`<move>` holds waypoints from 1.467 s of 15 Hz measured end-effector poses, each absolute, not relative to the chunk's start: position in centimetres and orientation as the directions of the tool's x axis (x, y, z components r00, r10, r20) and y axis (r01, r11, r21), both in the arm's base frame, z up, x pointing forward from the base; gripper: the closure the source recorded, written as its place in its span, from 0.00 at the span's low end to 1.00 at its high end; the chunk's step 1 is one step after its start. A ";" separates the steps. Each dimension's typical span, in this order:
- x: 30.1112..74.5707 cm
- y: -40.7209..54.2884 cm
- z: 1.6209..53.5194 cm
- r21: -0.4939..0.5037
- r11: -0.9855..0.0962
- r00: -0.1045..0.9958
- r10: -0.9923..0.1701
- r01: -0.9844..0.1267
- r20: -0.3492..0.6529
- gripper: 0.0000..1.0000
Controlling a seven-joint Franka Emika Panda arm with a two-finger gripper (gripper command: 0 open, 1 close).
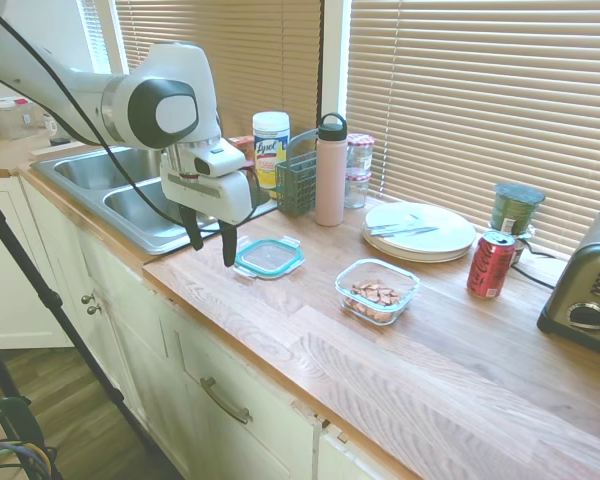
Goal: Cover the lid of the food container
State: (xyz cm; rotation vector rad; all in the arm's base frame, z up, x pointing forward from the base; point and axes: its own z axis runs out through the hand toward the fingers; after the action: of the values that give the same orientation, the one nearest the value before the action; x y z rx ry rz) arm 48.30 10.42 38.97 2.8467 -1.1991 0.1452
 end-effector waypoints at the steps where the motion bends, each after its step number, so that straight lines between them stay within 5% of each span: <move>1: 48.9 11.6 39.2 0.020 -0.698 0.695 -0.710 -0.716 0.114 0.00; 22: 60.3 19.4 36.4 0.151 -0.685 0.699 -0.679 -0.713 0.224 0.00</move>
State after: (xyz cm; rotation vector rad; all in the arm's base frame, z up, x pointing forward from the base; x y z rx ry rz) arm 60.28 19.42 36.44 2.6821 -1.1156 0.2204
